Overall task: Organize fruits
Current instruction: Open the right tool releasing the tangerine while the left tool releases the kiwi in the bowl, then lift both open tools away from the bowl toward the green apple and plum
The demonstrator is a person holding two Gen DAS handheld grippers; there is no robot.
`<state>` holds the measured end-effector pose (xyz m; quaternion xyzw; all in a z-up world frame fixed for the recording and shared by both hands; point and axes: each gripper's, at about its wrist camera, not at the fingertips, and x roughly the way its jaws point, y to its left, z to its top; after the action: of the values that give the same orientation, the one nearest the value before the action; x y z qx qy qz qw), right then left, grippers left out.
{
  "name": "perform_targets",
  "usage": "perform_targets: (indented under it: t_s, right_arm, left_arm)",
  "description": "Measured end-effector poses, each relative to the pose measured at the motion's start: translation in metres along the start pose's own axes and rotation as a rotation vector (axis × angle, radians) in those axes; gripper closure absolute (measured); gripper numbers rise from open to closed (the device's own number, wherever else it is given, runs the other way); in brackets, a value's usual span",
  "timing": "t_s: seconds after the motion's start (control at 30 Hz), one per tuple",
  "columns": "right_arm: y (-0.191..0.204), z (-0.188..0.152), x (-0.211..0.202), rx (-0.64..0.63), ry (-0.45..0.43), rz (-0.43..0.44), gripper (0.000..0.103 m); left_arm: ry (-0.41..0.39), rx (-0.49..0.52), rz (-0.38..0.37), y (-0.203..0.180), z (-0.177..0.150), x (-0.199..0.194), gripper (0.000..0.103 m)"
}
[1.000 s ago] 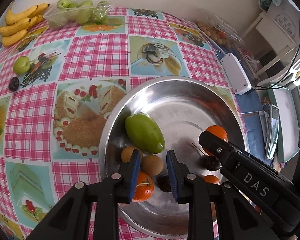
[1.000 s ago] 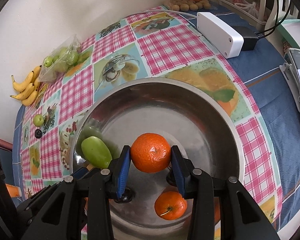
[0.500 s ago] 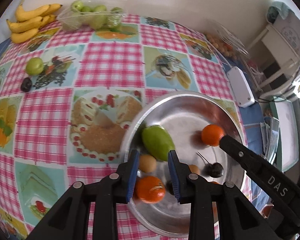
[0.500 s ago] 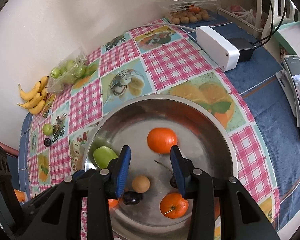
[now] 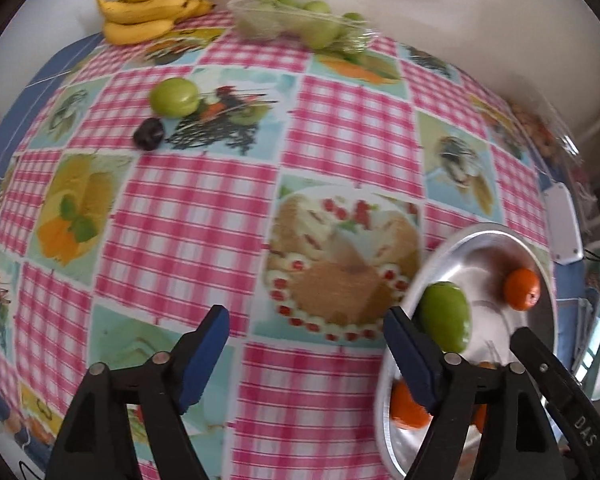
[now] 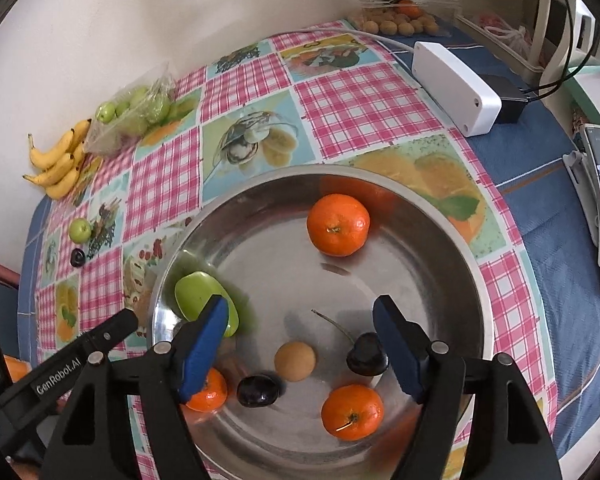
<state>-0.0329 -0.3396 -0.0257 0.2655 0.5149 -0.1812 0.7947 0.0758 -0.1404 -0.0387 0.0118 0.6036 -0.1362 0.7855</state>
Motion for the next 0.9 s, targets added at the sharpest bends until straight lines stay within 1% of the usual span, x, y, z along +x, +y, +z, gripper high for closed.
perform_targets:
  t_s: [0.03, 0.1, 0.13, 0.2, 0.23, 0.27, 0.3, 0.37, 0.4, 0.43, 0.47, 0.8, 0.9]
  right_arm:
    - [0.0, 0.0, 0.001, -0.003, 0.004, -0.004, 0.027]
    - [0.002, -0.001, 0.004, -0.012, 0.011, -0.014, 0.027]
    - [0.003, -0.001, 0.004, -0.015, 0.013, -0.016, 0.027]
    - [0.003, -0.001, 0.005, -0.02, 0.015, -0.021, 0.023]
    - [0.003, -0.001, 0.005, -0.021, 0.015, -0.025, 0.016]
    - [0.003, -0.001, 0.006, -0.021, 0.015, -0.027, 0.014]
    - [0.003, -0.001, 0.006, -0.023, 0.013, -0.027, 0.014]
    - [0.004, -0.001, 0.006, -0.028, 0.009, -0.029, 0.012]
    - [0.005, -0.001, 0.006, -0.031, 0.007, -0.035, 0.01]
    - [0.005, -0.001, 0.006, -0.035, 0.004, -0.043, 0.003]
    - [0.005, -0.001, 0.006, -0.038, 0.001, -0.048, 0.001]
    - [0.002, 0.0, 0.002, -0.03, -0.026, -0.052, 0.001]
    - [0.002, 0.0, 0.001, -0.015, -0.026, -0.053, 0.001]
  left_arm:
    - [-0.001, -0.004, 0.006, 0.001, 0.0, 0.001, 0.019]
    - [-0.002, -0.018, 0.015, 0.006, 0.0, 0.002, 0.011]
    - [-0.003, -0.021, 0.017, 0.007, 0.0, 0.002, 0.009]
    - [-0.007, -0.024, 0.024, 0.009, 0.001, 0.002, 0.006]
    - [-0.01, -0.023, 0.028, 0.009, 0.0, 0.002, 0.005]
    - [-0.013, -0.023, 0.03, 0.009, 0.001, 0.001, 0.002]
    - [-0.023, -0.02, 0.041, 0.01, 0.001, 0.001, 0.0]
    - [-0.055, -0.004, 0.082, 0.009, 0.001, -0.002, 0.0]
    - [-0.069, 0.001, 0.097, 0.009, 0.001, -0.003, 0.0]
    - [-0.072, 0.001, 0.099, 0.01, 0.001, -0.003, 0.0]
    - [-0.072, -0.002, 0.094, 0.011, 0.001, -0.003, 0.0]
    - [-0.073, 0.007, 0.088, 0.012, 0.003, -0.001, 0.0]
    - [-0.064, 0.007, 0.07, 0.01, 0.003, -0.001, 0.0]
